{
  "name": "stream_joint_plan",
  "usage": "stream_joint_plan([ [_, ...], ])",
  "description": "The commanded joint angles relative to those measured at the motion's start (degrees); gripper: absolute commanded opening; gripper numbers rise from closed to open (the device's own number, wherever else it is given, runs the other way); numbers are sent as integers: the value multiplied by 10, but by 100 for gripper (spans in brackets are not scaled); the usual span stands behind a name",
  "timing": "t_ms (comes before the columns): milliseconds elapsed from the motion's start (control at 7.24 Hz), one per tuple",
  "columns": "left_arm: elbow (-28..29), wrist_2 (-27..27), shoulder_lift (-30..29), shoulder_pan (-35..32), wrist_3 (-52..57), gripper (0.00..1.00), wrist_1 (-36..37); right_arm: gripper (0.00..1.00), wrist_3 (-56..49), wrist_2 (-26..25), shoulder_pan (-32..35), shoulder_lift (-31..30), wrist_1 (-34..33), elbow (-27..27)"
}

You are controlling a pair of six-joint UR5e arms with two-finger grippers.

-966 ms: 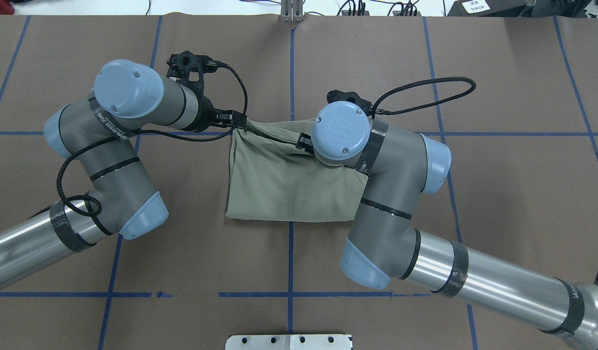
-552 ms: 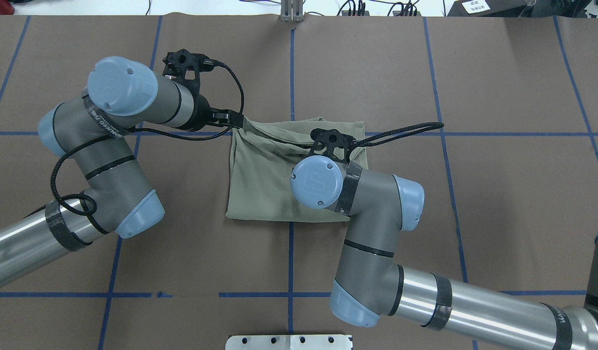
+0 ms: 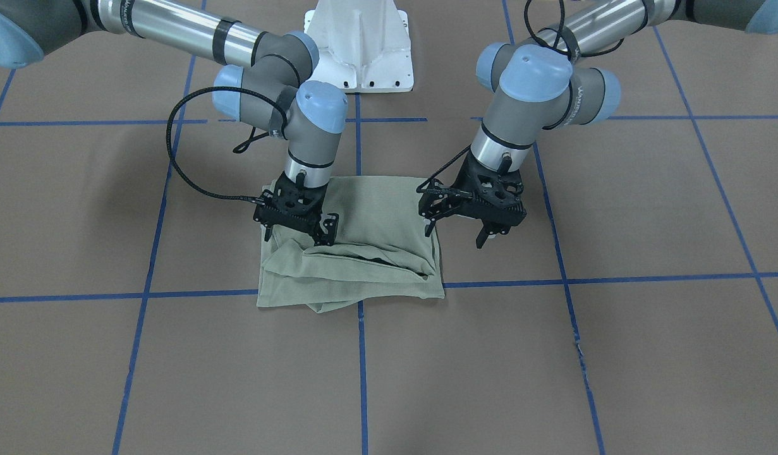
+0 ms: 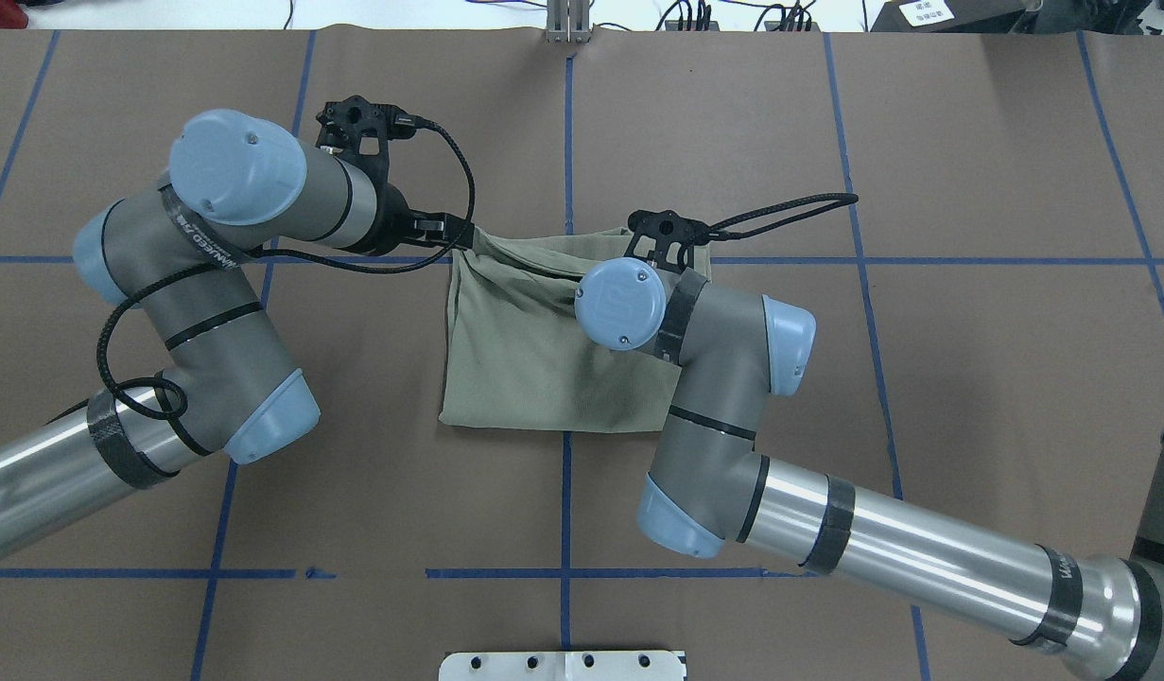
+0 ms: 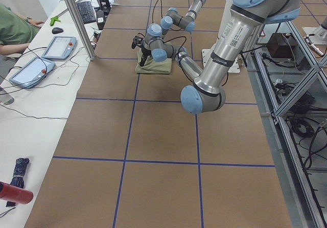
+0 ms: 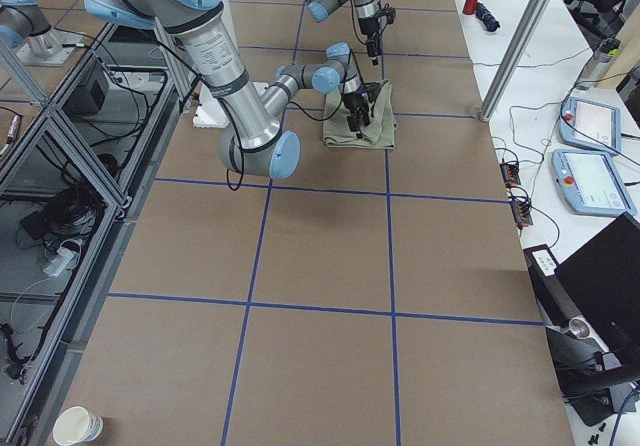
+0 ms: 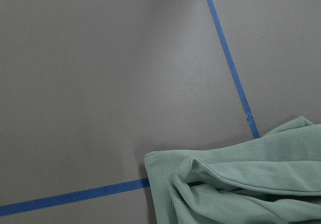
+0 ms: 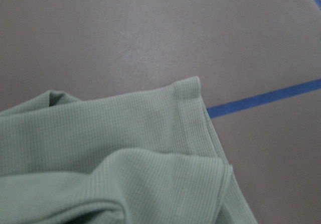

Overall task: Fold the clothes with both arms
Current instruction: 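Lay the folded edge down and release it with both grippers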

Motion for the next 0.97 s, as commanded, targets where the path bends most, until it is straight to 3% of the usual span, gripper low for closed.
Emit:
stream_joint_plan([
  [0, -6, -1, 1, 1, -4, 100, 0, 100, -36, -11, 55, 29, 3, -84],
  [138, -6, -1, 1, 2, -4, 100, 0, 100, -77, -30, 86, 30, 20, -102],
  [414, -5, -1, 1, 5, -6, 100, -1, 100, -148, -5, 128, 32, 53, -109],
  [552, -5, -1, 0, 7, -6, 100, 0, 100, -149, 54, 132, 33, 102, -106],
  [828, 3, 4, -1, 10, -5, 100, 6, 100, -154, 142, 145, 35, 114, -78],
])
